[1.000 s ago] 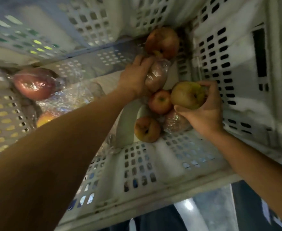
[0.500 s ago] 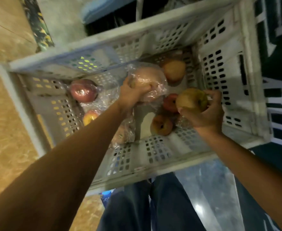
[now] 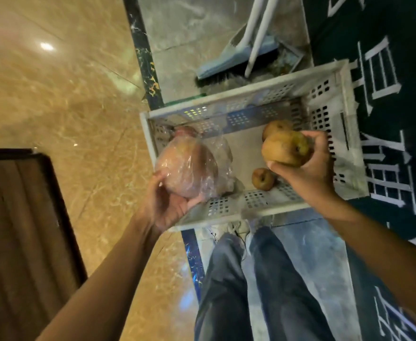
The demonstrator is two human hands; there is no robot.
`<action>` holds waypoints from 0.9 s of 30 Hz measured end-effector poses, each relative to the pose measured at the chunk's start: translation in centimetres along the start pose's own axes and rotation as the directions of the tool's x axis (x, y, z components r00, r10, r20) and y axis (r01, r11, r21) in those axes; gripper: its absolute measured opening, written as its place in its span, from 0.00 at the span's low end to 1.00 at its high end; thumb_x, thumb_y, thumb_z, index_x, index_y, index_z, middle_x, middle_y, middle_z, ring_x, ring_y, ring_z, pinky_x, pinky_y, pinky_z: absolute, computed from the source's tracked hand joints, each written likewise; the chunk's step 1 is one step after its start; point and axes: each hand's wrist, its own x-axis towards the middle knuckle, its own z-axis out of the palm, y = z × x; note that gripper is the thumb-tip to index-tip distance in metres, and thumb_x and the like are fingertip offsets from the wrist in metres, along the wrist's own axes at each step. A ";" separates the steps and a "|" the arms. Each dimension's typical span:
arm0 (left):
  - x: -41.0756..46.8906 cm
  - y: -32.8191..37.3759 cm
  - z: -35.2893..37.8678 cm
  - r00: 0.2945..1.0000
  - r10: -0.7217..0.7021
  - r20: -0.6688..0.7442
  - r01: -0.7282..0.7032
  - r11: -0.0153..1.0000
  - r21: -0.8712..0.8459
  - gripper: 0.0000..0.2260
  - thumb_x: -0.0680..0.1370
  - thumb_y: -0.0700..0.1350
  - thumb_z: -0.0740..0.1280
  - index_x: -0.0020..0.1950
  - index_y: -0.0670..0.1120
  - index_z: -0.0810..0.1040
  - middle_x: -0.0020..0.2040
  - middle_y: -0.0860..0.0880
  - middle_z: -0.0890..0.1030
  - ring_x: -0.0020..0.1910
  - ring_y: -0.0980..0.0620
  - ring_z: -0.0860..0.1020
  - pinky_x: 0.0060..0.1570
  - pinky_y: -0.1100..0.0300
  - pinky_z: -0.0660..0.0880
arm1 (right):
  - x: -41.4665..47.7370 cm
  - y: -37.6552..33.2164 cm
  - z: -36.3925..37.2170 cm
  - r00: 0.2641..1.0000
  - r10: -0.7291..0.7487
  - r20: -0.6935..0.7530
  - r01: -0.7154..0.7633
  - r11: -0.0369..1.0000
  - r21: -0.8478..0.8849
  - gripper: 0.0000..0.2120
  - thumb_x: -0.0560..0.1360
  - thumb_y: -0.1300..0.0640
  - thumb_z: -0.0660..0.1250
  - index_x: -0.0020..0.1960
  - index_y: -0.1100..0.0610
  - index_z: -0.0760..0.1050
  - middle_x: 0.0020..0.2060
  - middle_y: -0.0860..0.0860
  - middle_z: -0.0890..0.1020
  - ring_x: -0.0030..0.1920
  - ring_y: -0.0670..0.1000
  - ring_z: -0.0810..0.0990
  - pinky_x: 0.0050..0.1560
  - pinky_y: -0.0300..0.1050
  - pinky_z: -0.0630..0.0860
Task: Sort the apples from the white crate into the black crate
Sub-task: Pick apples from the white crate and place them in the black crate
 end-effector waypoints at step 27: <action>-12.4 -1.3 4.8 0.780 0.614 -0.120 -0.394 0.631 0.669 0.36 0.59 0.46 0.78 0.65 0.46 0.70 0.52 0.47 0.79 0.46 0.54 0.82 0.43 0.60 0.80 | -10.2 -5.0 -2.5 0.988 -0.118 0.103 0.102 0.984 0.148 0.34 0.59 0.62 0.81 0.57 0.51 0.66 0.52 0.50 0.73 0.50 0.49 0.73 0.46 0.36 0.71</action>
